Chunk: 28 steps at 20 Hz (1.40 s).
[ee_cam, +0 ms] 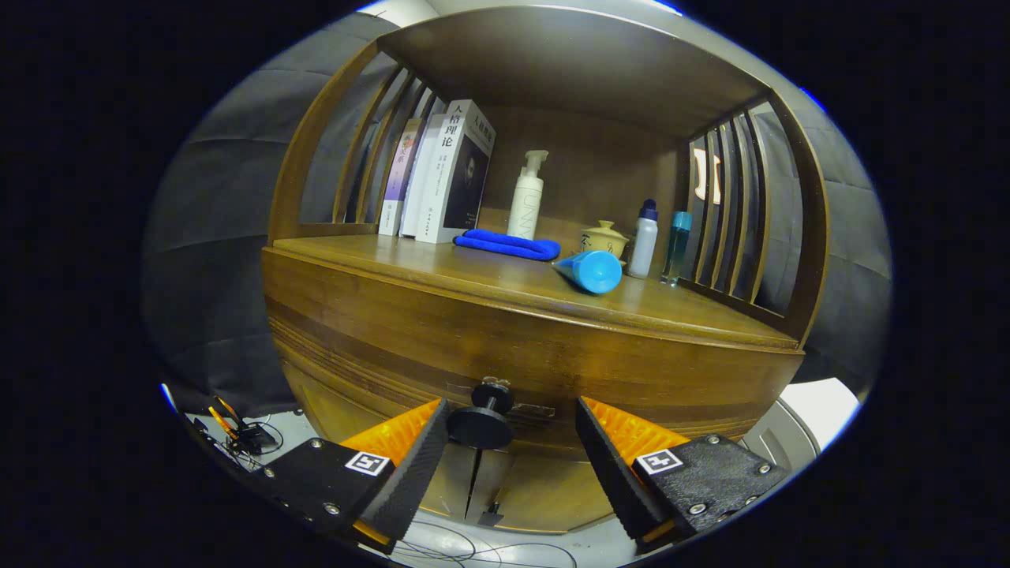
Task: Pull open the drawer, take out the items inside it, and place them on the countertop above the cabinet.
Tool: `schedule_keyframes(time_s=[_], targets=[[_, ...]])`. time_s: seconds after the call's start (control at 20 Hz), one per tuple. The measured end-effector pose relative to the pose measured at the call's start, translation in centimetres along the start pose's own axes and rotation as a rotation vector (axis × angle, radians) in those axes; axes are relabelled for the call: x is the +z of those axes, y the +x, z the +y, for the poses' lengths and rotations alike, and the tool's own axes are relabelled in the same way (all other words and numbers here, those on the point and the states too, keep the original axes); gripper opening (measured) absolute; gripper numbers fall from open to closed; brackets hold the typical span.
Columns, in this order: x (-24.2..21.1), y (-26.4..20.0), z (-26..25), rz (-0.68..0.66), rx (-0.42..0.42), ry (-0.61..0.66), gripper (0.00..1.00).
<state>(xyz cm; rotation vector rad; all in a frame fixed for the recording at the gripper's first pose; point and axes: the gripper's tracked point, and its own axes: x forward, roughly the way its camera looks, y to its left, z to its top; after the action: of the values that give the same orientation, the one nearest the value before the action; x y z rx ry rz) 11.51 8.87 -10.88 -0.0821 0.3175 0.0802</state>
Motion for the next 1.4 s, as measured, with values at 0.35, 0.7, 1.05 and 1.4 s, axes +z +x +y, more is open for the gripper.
schedule_keyframes(time_s=[0.35,0.7,1.05,1.4], targets=[[4.8,-5.8,-2.3,-0.084,-0.063,0.088,0.95],[8.8,-14.3,-4.8,-0.195,-0.085,0.169,0.95],[7.3,-18.4,-6.6,-0.23,-0.125,0.168,0.95],[5.5,-19.5,-6.0,-0.268,-0.142,0.111,0.95]])
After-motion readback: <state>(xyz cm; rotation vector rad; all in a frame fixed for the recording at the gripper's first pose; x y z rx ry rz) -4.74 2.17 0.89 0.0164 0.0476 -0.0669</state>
